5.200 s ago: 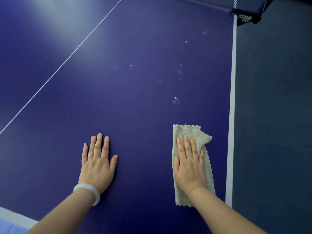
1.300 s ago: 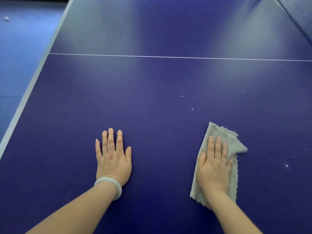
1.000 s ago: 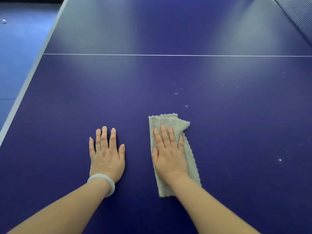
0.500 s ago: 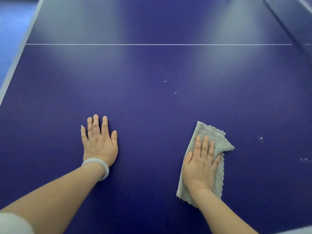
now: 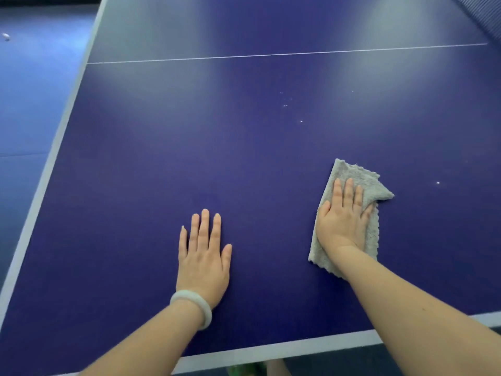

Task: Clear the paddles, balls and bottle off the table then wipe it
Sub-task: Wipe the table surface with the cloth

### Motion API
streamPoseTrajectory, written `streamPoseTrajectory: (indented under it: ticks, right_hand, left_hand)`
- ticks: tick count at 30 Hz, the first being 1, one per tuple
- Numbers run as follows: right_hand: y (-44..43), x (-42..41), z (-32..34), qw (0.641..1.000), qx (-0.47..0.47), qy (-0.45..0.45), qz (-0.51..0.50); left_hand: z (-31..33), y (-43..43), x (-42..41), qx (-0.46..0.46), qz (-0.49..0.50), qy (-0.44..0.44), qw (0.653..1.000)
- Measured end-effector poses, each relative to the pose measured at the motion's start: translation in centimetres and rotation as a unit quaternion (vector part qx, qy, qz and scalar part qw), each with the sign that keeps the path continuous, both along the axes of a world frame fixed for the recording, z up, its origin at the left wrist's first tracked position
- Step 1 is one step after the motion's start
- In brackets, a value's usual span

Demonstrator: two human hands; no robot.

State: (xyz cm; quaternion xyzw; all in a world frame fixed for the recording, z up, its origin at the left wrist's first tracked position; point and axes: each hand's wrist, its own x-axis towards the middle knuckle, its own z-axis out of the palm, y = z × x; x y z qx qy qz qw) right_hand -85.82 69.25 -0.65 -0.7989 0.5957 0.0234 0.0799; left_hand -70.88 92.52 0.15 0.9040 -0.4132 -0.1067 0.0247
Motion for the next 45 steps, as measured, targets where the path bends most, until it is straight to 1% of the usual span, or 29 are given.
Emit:
streamPoseTrajectory:
  ticks: [3, 4, 5, 7, 9, 11, 12, 13, 14, 16, 18, 19, 20, 21, 23, 25, 27, 28, 29, 31, 32, 34, 35, 36, 37, 38, 40, 43, 45]
  right_hand:
    - [2.6, 1.1, 0.6, 1.0, 0.013, 0.004, -0.011]
    - [4.1, 1.5, 0.6, 1.0, 0.012, 0.003, 0.003]
    - [6.0, 1.8, 0.5, 0.999, 0.007, 0.001, 0.033]
    - [10.0, 1.1, 0.2, 0.992, -0.002, -0.006, 0.128]
    - [12.4, -1.6, 0.1, 0.973, 0.003, -0.02, 0.229]
    - [11.7, -5.3, 0.1, 0.954, -0.004, -0.019, 0.298]
    - [10.5, -7.0, 0.0, 0.95, -0.016, -0.008, 0.311]
    - [9.0, -8.5, 0.0, 0.956, -0.025, 0.004, 0.293]
    - [7.4, -9.5, 0.2, 0.971, -0.023, 0.013, 0.239]
    - [5.4, -9.3, 0.3, 0.997, 0.009, 0.027, 0.073]
    - [5.9, -6.5, 0.6, 0.998, 0.015, 0.016, -0.051]
    - [7.0, -4.6, 0.8, 0.998, 0.018, 0.006, -0.068]
    - [8.5, -2.9, 0.8, 0.999, 0.017, 0.002, -0.046]
    - [10.3, -1.6, 0.7, 1.0, 0.008, -0.002, 0.009]
    - [14.2, -0.6, 0.6, 0.987, -0.007, -0.007, 0.161]
    - [16.1, -2.7, 0.7, 0.961, -0.001, -0.018, 0.277]
    - [15.0, -6.3, 0.8, 0.946, 0.001, -0.012, 0.325]
    - [13.7, -8.0, 0.7, 0.947, -0.007, 0.001, 0.32]
    - [12.1, -9.5, 0.6, 0.958, -0.012, 0.014, 0.286]
    - [9.0, -10.9, 0.9, 0.99, 0.009, 0.025, 0.14]
    - [8.1, -10.7, 0.9, 0.998, 0.019, 0.026, 0.058]
    - [7.9, -8.5, 1.1, 0.998, 0.018, 0.017, -0.063]
    - [8.5, -6.9, 1.2, 0.995, 0.019, 0.009, -0.095]
    - [9.4, -5.2, 1.2, 0.995, 0.021, 0.004, -0.096]
    - [10.8, -3.6, 1.1, 0.998, 0.02, 0.0, -0.066]
    - [12.4, -2.3, 0.8, 1.0, 0.012, -0.001, -0.012]
    - [15.3, -1.0, 0.4, 0.992, 0.0, 0.004, 0.125]
    - [15.6, -3.3, 0.4, 0.961, 0.002, -0.012, 0.277]
    - [13.4, -6.7, 0.4, 0.946, 0.003, -0.008, 0.324]
  left_hand:
    - [-0.5, 1.7, -2.5, 0.018, -0.004, -0.016, 1.0]
    - [-0.6, 1.7, -2.6, 0.013, 0.0, -0.026, 1.0]
    - [-0.7, 1.6, -2.5, 0.009, 0.002, -0.031, 0.999]
    - [-0.7, 1.5, -2.5, 0.005, -0.001, -0.034, 0.999]
    - [-0.5, 1.5, -2.6, 0.012, -0.001, -0.026, 1.0]
    - [-0.5, 1.5, -2.5, 0.013, 0.002, -0.019, 1.0]
    - [-0.5, 1.5, -2.5, 0.012, 0.0, -0.018, 1.0]
    - [-0.6, 1.5, -2.5, 0.013, -0.002, -0.018, 1.0]
    - [-0.6, 1.5, -2.5, 0.012, -0.002, -0.019, 1.0]
    - [-0.7, 1.5, -2.5, 0.006, 0.001, -0.023, 1.0]
    - [-0.8, 1.6, -2.5, 0.006, 0.0, -0.023, 1.0]
    - [-0.8, 1.6, -2.5, 0.006, -0.002, -0.025, 1.0]
    - [-0.9, 1.5, -2.5, 0.006, -0.003, -0.025, 1.0]
    - [-0.9, 1.6, -2.5, 0.005, -0.005, -0.024, 1.0]
    - [-0.8, 1.6, -2.4, 0.001, -0.007, -0.023, 1.0]
    - [-0.8, 1.7, -2.4, -0.006, -0.006, -0.022, 1.0]
    - [-0.9, 1.7, -2.3, -0.01, -0.008, -0.022, 1.0]
    - [-0.9, 1.7, -2.3, -0.011, -0.007, -0.022, 1.0]
    - [-0.9, 1.7, -2.3, -0.01, -0.007, -0.022, 1.0]
    - [-1.1, 1.7, -2.4, -0.009, -0.007, -0.025, 1.0]
    - [-1.1, 1.7, -2.3, -0.009, -0.007, -0.027, 1.0]
    - [-1.1, 1.6, -2.4, -0.008, -0.005, -0.026, 1.0]
    - [-1.0, 1.6, -2.5, -0.008, -0.004, -0.024, 1.0]
    - [-0.9, 1.6, -2.5, -0.008, -0.003, -0.022, 1.0]
    - [-0.9, 1.6, -2.4, -0.008, -0.003, -0.021, 1.0]
    - [-0.8, 1.6, -2.4, -0.008, -0.003, -0.019, 1.0]
    - [-0.8, 1.7, -2.5, -0.008, -0.004, -0.018, 1.0]
    - [-0.6, 1.6, -2.4, -0.008, -0.003, -0.019, 1.0]
    - [-0.7, 1.6, -2.4, -0.004, -0.003, -0.021, 1.0]
